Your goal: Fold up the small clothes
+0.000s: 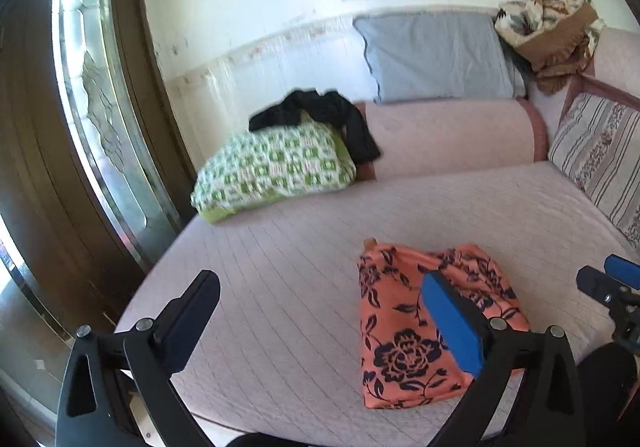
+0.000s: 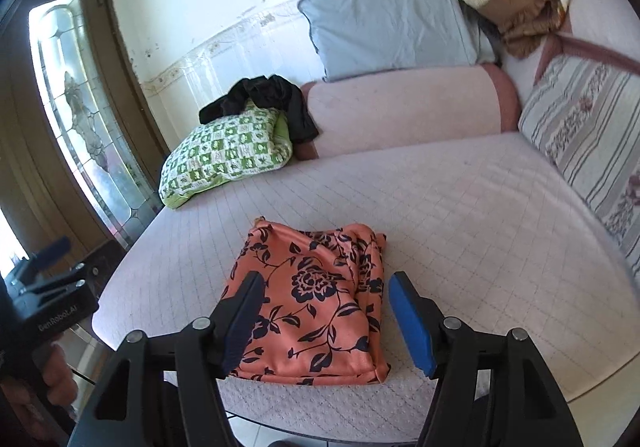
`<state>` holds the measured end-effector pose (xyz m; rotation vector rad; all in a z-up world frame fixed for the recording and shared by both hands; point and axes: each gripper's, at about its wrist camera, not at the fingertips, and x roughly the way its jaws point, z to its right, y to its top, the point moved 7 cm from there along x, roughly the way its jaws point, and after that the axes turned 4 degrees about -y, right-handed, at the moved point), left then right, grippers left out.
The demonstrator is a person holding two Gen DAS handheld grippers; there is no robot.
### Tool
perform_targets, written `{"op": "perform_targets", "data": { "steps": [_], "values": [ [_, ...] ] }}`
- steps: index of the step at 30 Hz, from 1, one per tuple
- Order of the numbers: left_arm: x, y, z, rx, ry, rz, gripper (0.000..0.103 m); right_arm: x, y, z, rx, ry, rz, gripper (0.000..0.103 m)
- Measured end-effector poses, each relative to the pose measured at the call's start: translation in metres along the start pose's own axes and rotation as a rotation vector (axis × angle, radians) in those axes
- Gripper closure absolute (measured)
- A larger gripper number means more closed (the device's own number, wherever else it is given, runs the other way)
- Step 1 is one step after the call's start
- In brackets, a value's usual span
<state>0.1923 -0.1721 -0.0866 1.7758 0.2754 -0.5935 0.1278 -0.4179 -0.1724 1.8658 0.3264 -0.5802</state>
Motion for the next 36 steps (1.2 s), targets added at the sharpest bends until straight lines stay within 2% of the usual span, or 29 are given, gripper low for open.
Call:
{"op": "perform_targets", "data": {
  "steps": [11,23,36],
  "values": [
    [-0.01,0.012,0.004,-0.013,-0.045,0.019,0.002,-0.017,0.008,-0.013,-0.111,-0.095,0.107,0.034],
    [0.011,0.003,0.002,-0.032,-0.057,-0.048,0.002,-0.012,0.012,-0.002,-0.121,-0.147,0.107,0.034],
    [0.017,-0.002,-0.003,-0.033,-0.072,-0.055,0.002,0.0,0.007,0.001,-0.126,-0.162,0.071,0.034]
  ]
}}
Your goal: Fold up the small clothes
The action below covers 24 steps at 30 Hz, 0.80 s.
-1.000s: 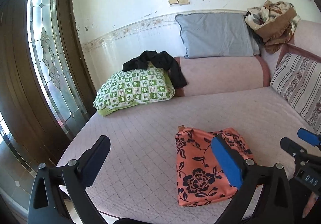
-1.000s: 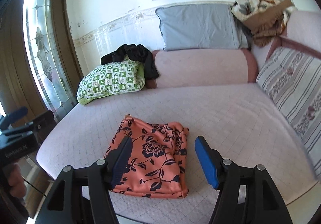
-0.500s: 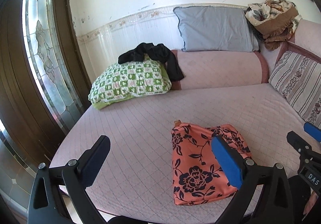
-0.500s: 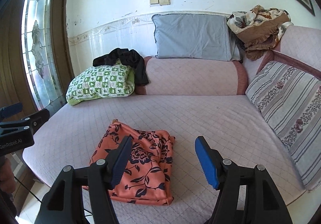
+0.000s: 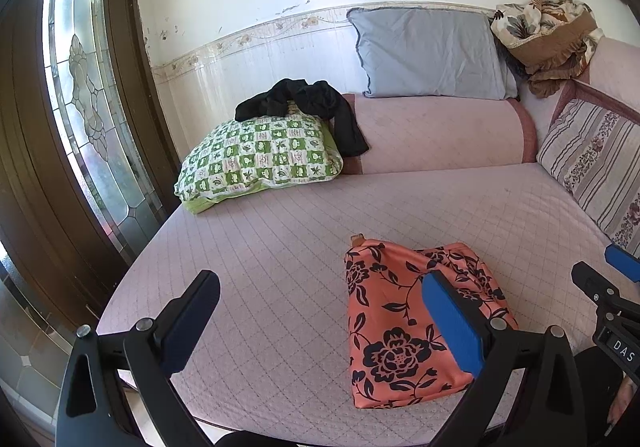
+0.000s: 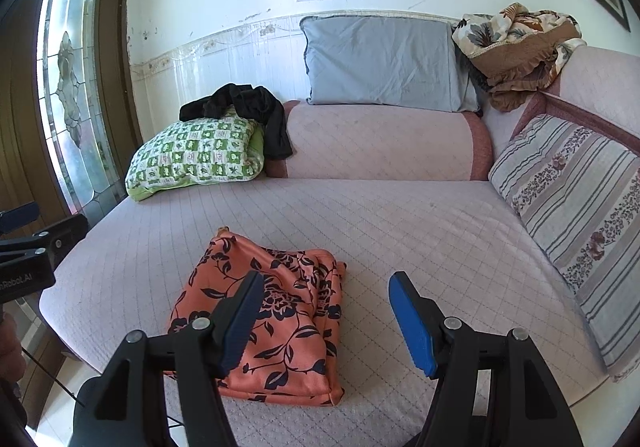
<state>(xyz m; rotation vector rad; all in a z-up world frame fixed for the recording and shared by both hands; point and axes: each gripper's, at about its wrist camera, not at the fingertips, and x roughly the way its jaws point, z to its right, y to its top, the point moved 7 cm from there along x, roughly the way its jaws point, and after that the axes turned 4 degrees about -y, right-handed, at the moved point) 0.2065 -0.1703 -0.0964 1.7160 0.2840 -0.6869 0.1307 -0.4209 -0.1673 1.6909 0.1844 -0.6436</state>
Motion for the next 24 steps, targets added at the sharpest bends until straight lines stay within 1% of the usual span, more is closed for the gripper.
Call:
{"op": "perform_targets", "data": {
  "steps": [9,20,24],
  "values": [
    [0.003,-0.001,-0.006,-0.01,-0.003,-0.002,0.002,-0.007,0.007,0.006,0.003,-0.029,0.024,0.034],
    [0.0,-0.003,-0.007,-0.007,-0.007,0.003,0.002,-0.009,0.006,-0.002,-0.031,-0.023,0.025,0.034],
    [0.0,-0.003,-0.006,-0.005,-0.009,0.002,0.002,-0.011,0.007,-0.001,-0.024,-0.024,0.033,0.034]
  ]
}}
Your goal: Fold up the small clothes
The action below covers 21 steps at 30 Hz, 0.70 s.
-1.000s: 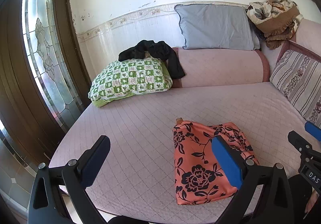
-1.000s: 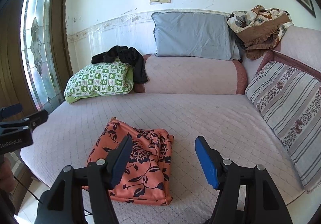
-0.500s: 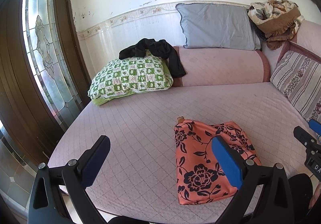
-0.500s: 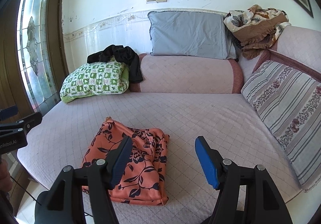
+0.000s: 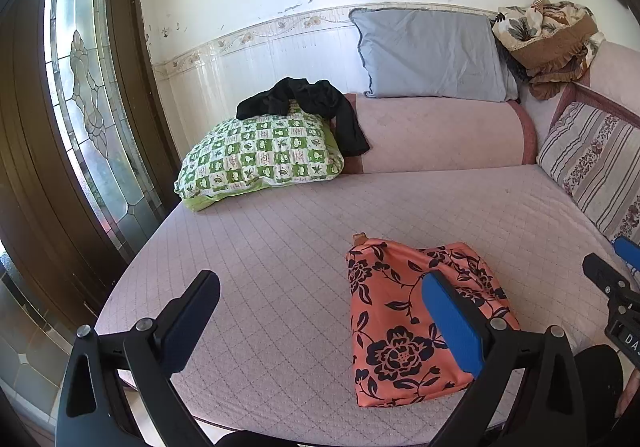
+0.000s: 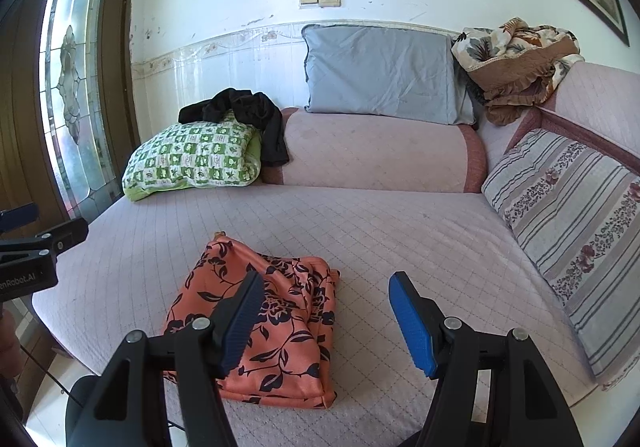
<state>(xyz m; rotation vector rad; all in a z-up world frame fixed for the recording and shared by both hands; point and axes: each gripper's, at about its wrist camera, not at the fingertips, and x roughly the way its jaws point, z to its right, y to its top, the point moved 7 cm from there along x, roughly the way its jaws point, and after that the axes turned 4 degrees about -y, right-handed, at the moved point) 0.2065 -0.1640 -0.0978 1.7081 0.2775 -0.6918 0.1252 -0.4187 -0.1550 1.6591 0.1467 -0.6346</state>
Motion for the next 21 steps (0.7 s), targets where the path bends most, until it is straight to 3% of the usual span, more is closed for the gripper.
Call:
{"op": "perform_targets", "data": {
  "steps": [21],
  "values": [
    [-0.0033,0.0013,0.0053,0.001,-0.021,0.009,0.002,-0.0033,0.0012,0.0032,0.013,0.001,0.013,0.034]
  ]
}}
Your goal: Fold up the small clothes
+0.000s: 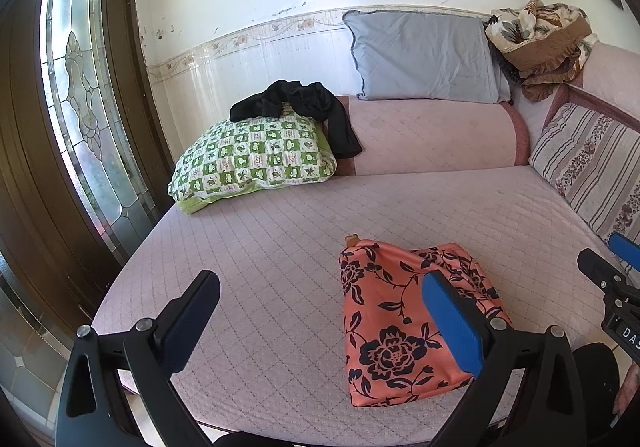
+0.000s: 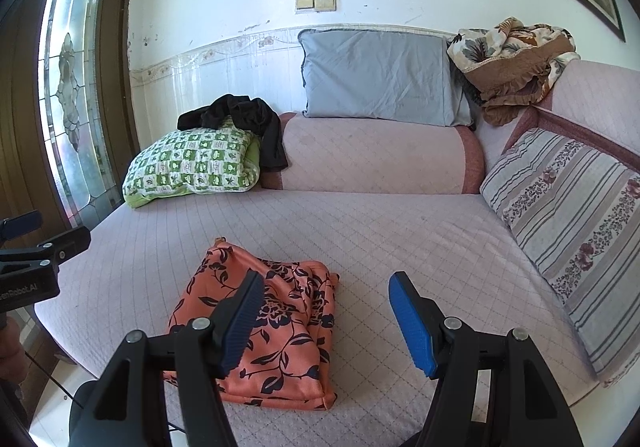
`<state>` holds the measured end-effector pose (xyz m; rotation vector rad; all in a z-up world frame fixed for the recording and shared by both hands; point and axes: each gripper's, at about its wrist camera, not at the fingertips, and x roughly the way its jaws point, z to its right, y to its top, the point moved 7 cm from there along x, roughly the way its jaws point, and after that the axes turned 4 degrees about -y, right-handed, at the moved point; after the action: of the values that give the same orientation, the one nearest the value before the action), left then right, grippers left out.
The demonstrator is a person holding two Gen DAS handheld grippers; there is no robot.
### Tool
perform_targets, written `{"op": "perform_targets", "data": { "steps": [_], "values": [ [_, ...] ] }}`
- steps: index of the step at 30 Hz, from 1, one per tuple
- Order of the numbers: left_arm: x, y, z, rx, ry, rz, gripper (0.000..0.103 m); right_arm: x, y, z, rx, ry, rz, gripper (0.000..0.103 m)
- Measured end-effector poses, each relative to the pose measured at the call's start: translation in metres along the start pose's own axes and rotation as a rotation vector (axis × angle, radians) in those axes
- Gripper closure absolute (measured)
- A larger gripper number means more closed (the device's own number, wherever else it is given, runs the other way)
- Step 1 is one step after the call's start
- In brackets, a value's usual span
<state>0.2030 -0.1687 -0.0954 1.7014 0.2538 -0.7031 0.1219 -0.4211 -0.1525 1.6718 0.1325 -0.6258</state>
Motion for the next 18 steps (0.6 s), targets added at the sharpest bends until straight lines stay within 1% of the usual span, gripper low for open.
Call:
{"op": "perform_targets", "data": {
  "steps": [18],
  "values": [
    [0.0054,-0.0018,-0.0057,-0.019,0.006,0.001,0.002,-0.0016,0.0068,-0.0043,0.016,0.015,0.034,0.034]
  ]
}}
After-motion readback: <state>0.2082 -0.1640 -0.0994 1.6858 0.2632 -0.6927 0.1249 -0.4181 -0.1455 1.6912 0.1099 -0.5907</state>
